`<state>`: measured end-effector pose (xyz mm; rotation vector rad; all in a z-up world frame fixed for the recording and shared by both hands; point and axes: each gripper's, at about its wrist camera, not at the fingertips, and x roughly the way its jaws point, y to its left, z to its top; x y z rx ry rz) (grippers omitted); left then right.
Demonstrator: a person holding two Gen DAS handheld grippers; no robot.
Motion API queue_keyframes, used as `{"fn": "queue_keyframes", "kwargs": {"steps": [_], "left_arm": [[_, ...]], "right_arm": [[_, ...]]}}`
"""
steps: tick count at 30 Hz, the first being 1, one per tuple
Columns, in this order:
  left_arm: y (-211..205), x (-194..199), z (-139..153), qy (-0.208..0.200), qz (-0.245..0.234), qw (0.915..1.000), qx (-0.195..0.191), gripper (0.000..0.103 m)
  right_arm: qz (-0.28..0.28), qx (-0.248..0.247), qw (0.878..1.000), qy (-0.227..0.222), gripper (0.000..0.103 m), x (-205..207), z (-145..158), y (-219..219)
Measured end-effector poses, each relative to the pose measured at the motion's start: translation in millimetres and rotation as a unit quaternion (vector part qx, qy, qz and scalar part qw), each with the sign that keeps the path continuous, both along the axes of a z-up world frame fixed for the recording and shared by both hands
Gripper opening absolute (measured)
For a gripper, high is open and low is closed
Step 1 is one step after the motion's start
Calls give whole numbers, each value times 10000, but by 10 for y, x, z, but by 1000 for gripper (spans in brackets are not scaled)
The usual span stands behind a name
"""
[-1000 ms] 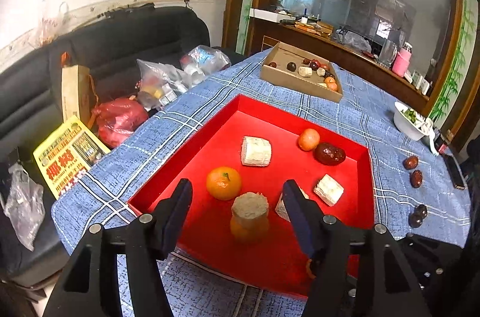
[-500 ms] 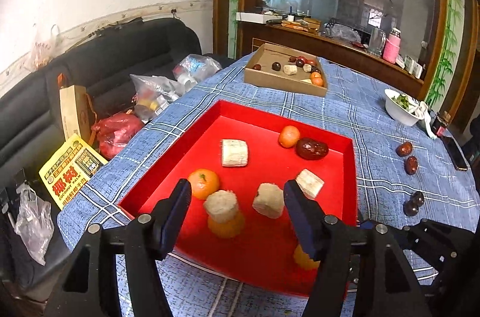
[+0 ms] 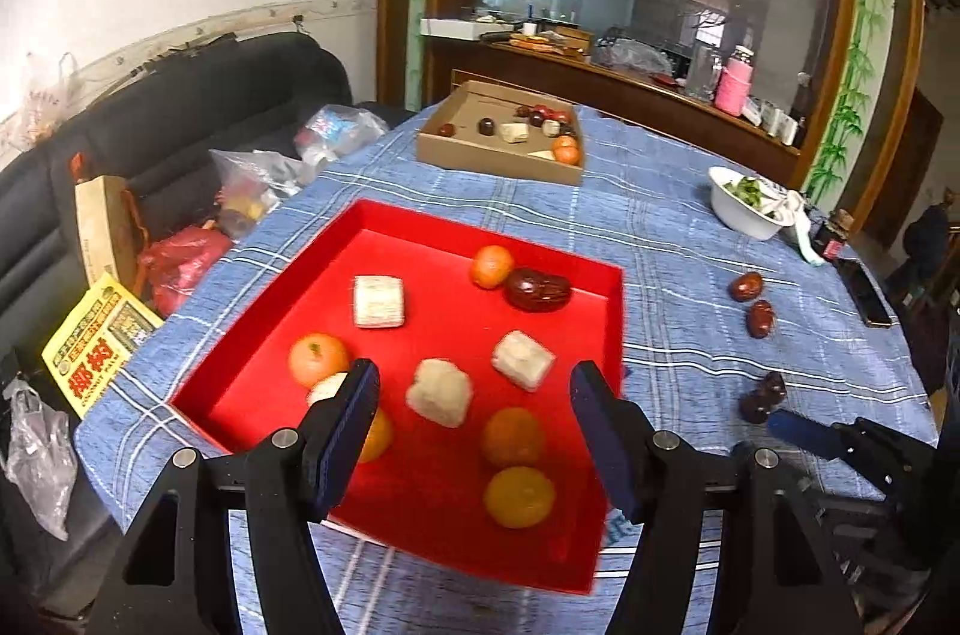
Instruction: Organize fruits
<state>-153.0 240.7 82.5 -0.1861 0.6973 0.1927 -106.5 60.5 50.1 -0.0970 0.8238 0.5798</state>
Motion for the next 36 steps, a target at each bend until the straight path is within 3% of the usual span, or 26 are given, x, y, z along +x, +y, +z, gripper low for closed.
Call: {"fn": "queue_keyframes", "kwargs": {"steps": [9,14,25,31,36], "left_arm": [[-443,152,-49,129,-638,9979,-29,69],[-721,249,-112,283,-1091,9936,-71,69],[-953,420,-132,365,-1388,9896,-82,69],[-874,645,-60,380,-1368,9894,-297,69],[-771,904,78,292,-1369,9892,-439,69]], "right_arm": [[-1130,-52,9935,130,47,263,-77,-1044],[-1439,-10,9894,211,47,380,-123,-1362],[-1528,16,9877,318,48,667,-169,-1419],[-1681,407,9834,541,48,1162,-179,-1275],[-1830,130,9812,593,48,1557,-307,-1001]]}}
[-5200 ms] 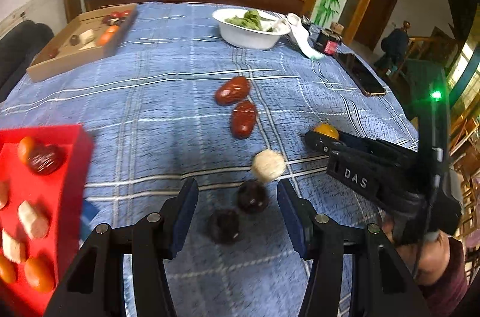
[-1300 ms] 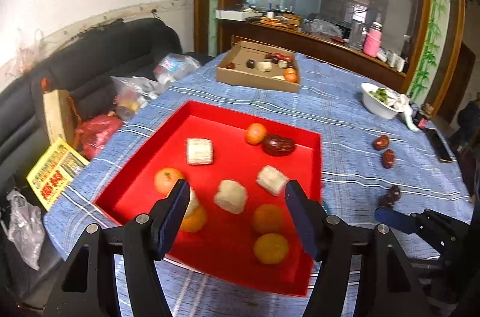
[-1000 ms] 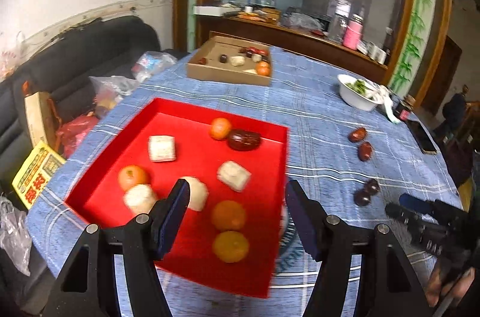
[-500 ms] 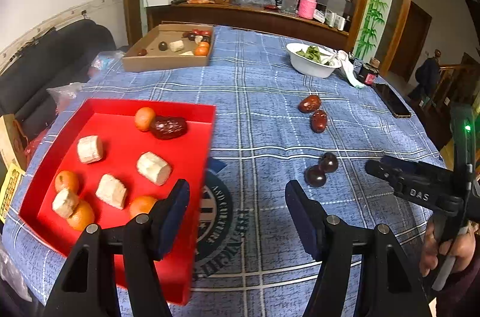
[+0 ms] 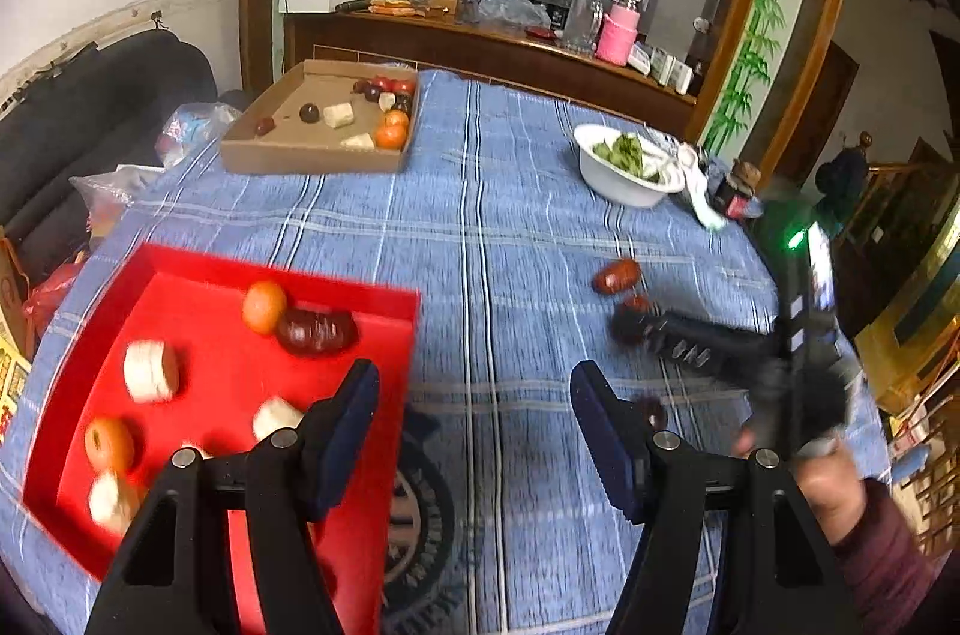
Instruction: Organize fruits
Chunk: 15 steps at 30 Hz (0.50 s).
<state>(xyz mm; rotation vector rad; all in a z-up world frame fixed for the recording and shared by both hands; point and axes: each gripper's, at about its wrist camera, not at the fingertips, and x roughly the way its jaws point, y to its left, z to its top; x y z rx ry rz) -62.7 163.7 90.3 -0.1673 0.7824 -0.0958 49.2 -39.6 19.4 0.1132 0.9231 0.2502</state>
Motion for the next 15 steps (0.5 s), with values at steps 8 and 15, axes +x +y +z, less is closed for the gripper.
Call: {"fn": "queue_keyframes", "kwargs": {"steps": [8,15], "left_arm": [[-285,631,29,199,-445,9988,-26,71],[-954,1199,-365,698,-1217,9894,373,71]], "right_arm": [[-46,-122,9999,70,26,80,-81,23],[-345,519,9980,-56,25,-213,26,-512]]}}
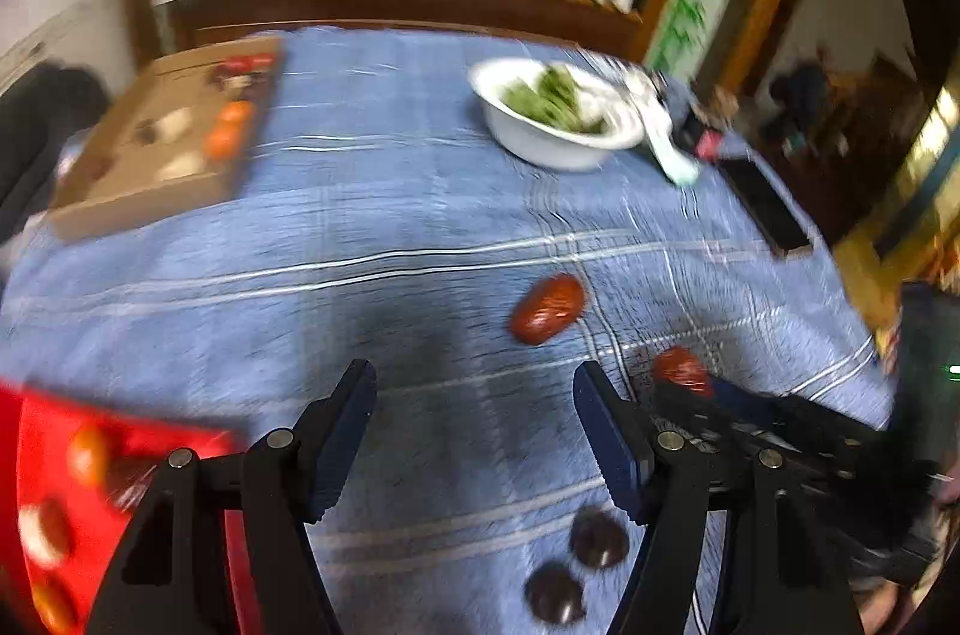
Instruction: Organize fruits
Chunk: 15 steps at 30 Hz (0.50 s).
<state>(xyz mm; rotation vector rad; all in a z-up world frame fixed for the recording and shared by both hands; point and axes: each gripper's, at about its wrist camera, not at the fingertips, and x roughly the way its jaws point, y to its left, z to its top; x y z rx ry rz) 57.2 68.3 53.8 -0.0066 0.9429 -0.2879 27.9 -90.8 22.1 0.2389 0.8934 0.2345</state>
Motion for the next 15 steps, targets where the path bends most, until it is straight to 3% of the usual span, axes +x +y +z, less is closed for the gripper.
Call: {"fn": "queue_keyframes", "kwargs": {"steps": [3,7,11,14,15], "left_arm": [[-277,170,-153,-43,-389,9988,295,71],[-516,335,-292,-244,-649,9945,785,71],[-606,426,-382,-252,-807,9923,905,70],[-697,445,-458,-228,-884,9903,1043,43],[-712,434,-460,-219,-887,9901,1066,39]], "right_arm": [[-192,103,9997,-88,25,-56,-20,-210],[-285,286,9991,135,25,44,-106,-351],[-274,350,9990,72,25,62,-71,-385],[-226,347,9991,57,25,65,-58,-359],[-210,365,9991,71,25,66,-64,-355]]}}
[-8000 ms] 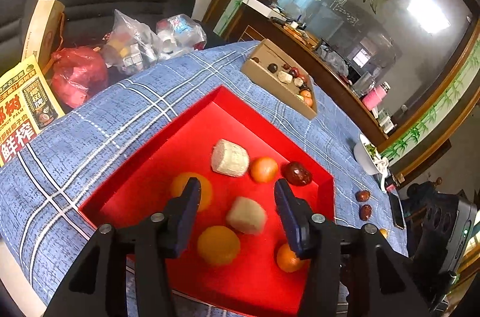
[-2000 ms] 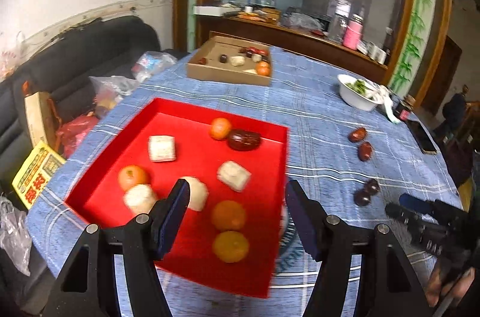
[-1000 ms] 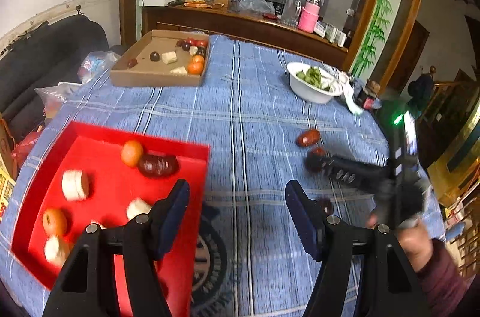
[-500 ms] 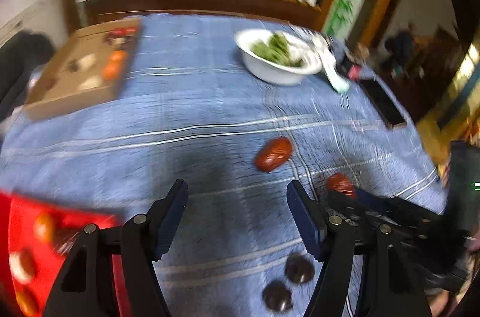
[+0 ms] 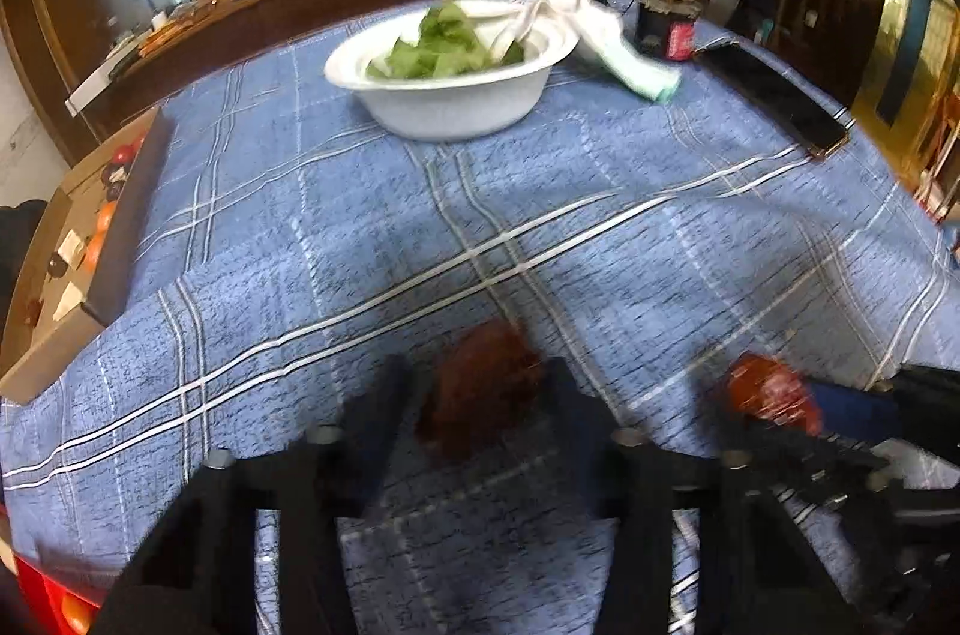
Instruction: Organize fruits
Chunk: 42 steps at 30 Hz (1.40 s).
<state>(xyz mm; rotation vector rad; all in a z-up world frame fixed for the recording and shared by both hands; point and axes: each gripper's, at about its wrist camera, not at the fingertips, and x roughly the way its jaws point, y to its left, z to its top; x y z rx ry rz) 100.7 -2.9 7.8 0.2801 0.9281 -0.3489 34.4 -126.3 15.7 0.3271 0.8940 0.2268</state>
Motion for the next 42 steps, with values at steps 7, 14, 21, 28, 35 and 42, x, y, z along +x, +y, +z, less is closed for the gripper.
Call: {"fn": "queue_keyframes", "kwargs": {"steps": [7,14,21,28,35,42], "left_arm": [[138,-225,182,-312,241,9992,-73,32],[631,-764,587,-623,896,9935,-321,31],[1276,-1414,805,-1036,1977,9735,-505,31],[1851,-1909,840,-1301,2672,9523,-690,31],[2242,-2129,767,-1402,2988,9403,-830,31],[2421,-2247,709,-1351,2961,9391,-1108,31]], "right_arm": [[-10,44,10000,-19,25,-11,-3,-9],[117,57,9997,-190,25,-56,51,49],[333,-302,9984,-335,25,-180,64,286],[735,-679,9944,-347,25,-374,64,694],[1307,-865,9864,-506,25,-707,237,1261],[1669,-910,9795,-664,25,-955,379,1620]]}}
